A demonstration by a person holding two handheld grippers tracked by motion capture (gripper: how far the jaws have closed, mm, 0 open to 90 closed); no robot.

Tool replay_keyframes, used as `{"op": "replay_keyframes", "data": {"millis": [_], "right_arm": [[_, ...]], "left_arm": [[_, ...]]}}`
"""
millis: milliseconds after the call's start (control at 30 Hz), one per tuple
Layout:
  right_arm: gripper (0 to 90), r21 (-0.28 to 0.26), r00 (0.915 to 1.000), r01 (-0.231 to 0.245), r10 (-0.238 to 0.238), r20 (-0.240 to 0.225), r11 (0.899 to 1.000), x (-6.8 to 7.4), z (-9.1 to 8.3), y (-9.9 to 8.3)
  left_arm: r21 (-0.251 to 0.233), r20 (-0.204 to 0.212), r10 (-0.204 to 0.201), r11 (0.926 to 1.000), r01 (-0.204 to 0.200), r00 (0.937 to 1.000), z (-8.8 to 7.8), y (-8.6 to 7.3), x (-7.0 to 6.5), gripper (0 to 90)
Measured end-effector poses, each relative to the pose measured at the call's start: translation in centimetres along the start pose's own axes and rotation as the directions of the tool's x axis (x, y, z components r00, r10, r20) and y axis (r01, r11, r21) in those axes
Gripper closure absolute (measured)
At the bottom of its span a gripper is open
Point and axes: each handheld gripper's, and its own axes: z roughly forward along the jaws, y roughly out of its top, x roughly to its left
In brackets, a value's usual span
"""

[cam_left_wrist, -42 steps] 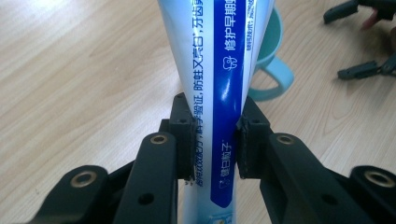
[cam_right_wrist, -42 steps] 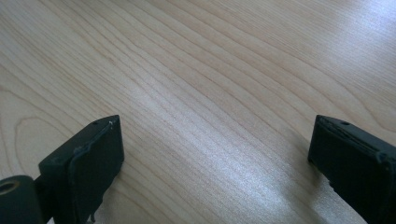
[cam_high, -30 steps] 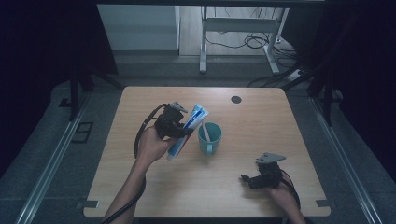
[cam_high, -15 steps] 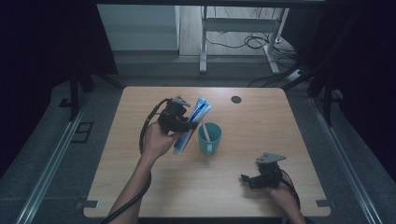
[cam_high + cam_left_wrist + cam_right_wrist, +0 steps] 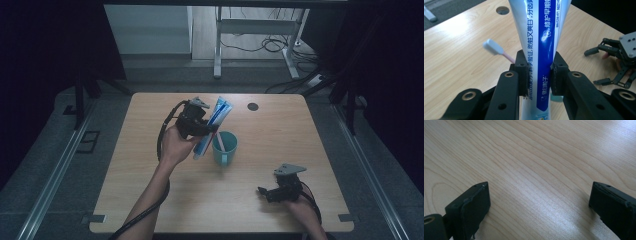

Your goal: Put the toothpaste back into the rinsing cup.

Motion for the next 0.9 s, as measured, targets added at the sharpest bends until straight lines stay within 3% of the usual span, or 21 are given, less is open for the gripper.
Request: {"op": "replay_keyframes", "data": {"millis": [900], "right_arm": [[3.5,0.0,1.0,-0.001,0.001,-0.001,1.0,0.0,0.0,0.0]], "left_arm": [[-0.117,-0.021,-0.016,0.993,0.013,0.9997,1.8,2.3,-0.7,72.7]]}}
